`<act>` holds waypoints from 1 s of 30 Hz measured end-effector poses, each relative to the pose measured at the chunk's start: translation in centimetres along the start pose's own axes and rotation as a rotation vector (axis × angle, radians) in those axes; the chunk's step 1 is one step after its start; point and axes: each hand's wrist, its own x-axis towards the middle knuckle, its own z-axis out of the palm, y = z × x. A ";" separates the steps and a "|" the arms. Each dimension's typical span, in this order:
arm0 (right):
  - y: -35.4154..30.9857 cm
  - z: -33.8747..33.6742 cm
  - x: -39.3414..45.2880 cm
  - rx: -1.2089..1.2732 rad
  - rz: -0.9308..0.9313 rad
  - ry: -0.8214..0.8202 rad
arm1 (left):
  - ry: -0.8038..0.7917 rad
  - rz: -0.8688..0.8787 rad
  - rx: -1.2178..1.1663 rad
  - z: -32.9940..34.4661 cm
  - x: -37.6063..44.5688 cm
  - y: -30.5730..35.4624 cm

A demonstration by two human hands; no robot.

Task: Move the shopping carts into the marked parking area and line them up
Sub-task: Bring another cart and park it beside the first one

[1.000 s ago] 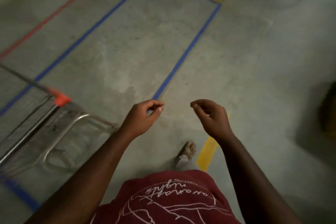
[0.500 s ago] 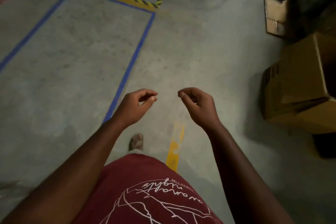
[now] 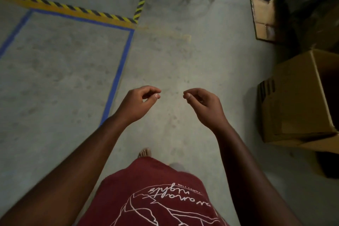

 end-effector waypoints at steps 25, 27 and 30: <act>6.7 -26.9 66.5 -0.076 -0.170 0.099 | 0.020 0.071 -0.028 16.0 69.5 15.2; 7.3 -27.6 71.9 -0.083 -0.168 0.090 | 0.013 0.066 -0.028 16.6 74.8 14.7; 8.0 -28.3 80.7 -0.090 -0.182 0.096 | -0.003 0.056 -0.041 16.6 83.3 13.5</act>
